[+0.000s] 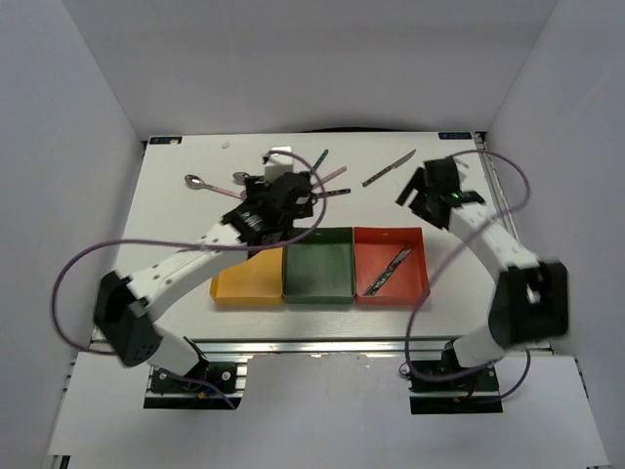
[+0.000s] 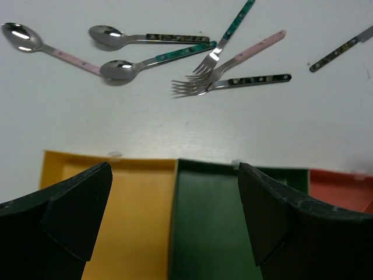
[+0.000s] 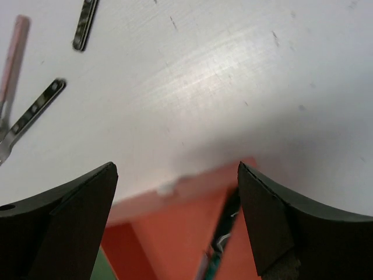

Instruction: Sort the eating utensils into containers

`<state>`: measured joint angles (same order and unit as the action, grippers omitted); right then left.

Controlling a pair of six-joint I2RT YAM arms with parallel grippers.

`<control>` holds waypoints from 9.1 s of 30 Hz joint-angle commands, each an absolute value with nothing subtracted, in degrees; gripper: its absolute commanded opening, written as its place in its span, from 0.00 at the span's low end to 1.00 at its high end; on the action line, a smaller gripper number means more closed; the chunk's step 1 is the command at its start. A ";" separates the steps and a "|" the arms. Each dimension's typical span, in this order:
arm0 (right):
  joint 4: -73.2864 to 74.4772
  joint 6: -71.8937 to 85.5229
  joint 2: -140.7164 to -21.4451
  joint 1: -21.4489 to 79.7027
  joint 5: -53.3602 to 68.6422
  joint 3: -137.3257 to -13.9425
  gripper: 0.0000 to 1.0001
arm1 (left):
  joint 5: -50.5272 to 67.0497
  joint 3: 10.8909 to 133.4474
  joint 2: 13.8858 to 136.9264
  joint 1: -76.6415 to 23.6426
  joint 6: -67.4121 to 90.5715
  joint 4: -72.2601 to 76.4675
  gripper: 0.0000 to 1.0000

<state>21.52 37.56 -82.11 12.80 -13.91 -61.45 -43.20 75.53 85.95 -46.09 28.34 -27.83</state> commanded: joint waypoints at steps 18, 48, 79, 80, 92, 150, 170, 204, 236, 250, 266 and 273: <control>33.74 31.83 -148.79 20.30 -34.97 -134.80 0.76 | -30.41 45.62 50.98 -46.14 18.54 -30.76 0.98; 21.71 36.48 -119.99 14.68 -22.59 -96.59 0.00 | -33.83 45.09 48.61 -46.14 18.63 -30.59 0.98; 18.10 67.22 -61.08 44.73 -40.51 -36.91 0.00 | -40.17 45.26 51.24 -46.14 19.95 -31.46 0.98; 19.06 69.85 -62.30 45.95 -41.21 -37.09 0.00 | -40.51 45.26 51.15 -46.23 20.04 -31.46 0.98; 20.39 79.19 -67.76 47.72 -43.24 -36.91 0.17 | -40.25 45.18 51.33 -46.14 20.04 -31.29 0.98; 30.07 -39.20 -142.38 26.10 21.80 -120.85 0.70 | -46.05 45.70 52.38 -46.05 21.18 -33.05 0.98; 24.26 -44.03 -131.58 28.74 20.13 -108.81 0.00 | -46.32 45.62 52.65 -46.05 21.36 -33.49 0.98; 10.10 16.79 -110.21 60.73 -11.07 -86.48 0.00 | -70.40 48.25 37.00 -45.88 33.22 -43.24 0.98; 14.50 10.12 -110.66 62.67 -10.81 -93.15 0.82 | -68.38 47.46 34.89 -45.88 31.64 -41.66 0.98; 18.28 27.33 -126.93 35.68 -32.69 -115.47 0.89 | -67.85 47.28 36.91 -45.53 29.88 -40.60 0.98; 22.57 30.06 -147.56 32.78 -34.37 -136.72 0.79 | -64.69 47.20 37.97 -45.53 29.27 -40.08 0.98; 25.65 31.38 -149.58 31.99 -30.42 -137.88 0.71 | -63.72 47.11 36.13 -45.53 28.92 -39.64 0.98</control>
